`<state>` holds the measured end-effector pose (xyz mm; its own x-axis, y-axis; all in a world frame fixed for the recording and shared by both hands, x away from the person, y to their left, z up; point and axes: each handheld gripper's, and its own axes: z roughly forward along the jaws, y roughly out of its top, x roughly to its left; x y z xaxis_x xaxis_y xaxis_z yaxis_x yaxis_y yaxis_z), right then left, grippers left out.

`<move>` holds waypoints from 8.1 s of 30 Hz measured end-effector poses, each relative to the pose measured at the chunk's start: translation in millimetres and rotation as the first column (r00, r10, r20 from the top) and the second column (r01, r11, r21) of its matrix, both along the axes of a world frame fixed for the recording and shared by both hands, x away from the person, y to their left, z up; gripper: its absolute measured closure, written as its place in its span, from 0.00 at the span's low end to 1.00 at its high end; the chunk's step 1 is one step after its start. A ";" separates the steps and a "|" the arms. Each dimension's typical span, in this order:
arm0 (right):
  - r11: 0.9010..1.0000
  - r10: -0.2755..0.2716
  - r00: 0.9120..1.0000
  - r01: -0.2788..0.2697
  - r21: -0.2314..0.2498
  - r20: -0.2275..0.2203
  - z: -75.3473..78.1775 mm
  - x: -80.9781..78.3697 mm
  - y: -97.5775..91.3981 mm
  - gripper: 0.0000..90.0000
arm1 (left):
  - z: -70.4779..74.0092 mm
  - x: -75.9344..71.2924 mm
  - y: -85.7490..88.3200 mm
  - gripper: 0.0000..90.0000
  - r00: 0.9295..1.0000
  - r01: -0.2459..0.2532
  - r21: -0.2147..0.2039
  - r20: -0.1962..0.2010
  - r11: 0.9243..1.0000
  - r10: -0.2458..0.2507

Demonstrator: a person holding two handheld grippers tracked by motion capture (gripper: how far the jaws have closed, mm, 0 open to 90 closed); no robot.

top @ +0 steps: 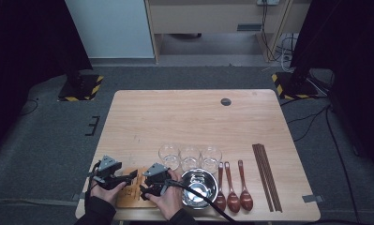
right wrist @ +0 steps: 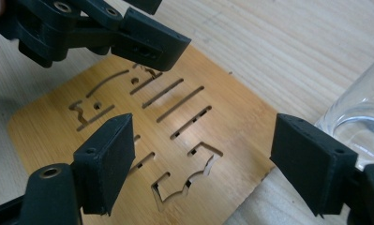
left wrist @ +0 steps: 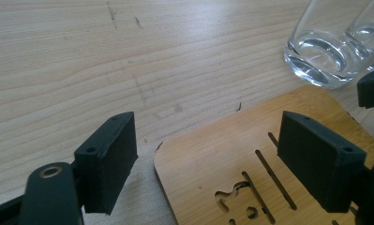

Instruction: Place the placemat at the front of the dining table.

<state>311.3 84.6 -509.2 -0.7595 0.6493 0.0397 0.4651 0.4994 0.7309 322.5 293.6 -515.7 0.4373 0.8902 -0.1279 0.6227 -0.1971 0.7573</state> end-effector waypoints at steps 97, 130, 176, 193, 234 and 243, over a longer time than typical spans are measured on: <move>0.989 -0.122 0.991 0.125 0.078 -0.046 -27.0 6.8 -2.6 0.12 | -18.5 22.9 -12.2 0.17 1.000 -0.022 0.003 -0.016 1.000 0.022; 0.987 -0.139 0.990 0.141 0.079 -0.034 -16.8 3.6 -0.5 0.20 | -6.9 21.7 -11.4 0.18 0.997 -0.056 -0.002 -0.059 0.998 0.056; 0.996 -0.065 0.997 0.062 0.064 0.046 28.0 3.4 4.8 0.20 | 36.2 11.3 -3.1 0.18 0.993 -0.117 -0.027 -0.033 0.993 0.116; 0.995 -0.065 0.994 0.058 0.076 0.085 50.0 7.5 0.5 0.20 | 59.7 16.1 -6.7 0.18 0.993 -0.115 -0.035 0.000 0.993 0.115; 0.989 -0.107 0.980 0.089 0.115 0.166 105.9 27.6 -31.1 0.20 | 125.6 44.1 -40.5 0.18 0.994 -0.075 -0.011 0.085 0.997 0.076; 0.987 -0.124 0.975 0.102 0.123 0.185 116.5 30.3 -43.1 0.20 | 137.7 49.9 -53.5 0.18 0.993 -0.059 -0.011 0.103 0.998 0.060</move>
<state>341.7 41.5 -392.8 -0.6821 0.7310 -0.0219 0.3600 0.3617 0.8600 372.4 240.0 -378.1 0.3952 0.9140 -0.0915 0.5512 -0.1563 0.8196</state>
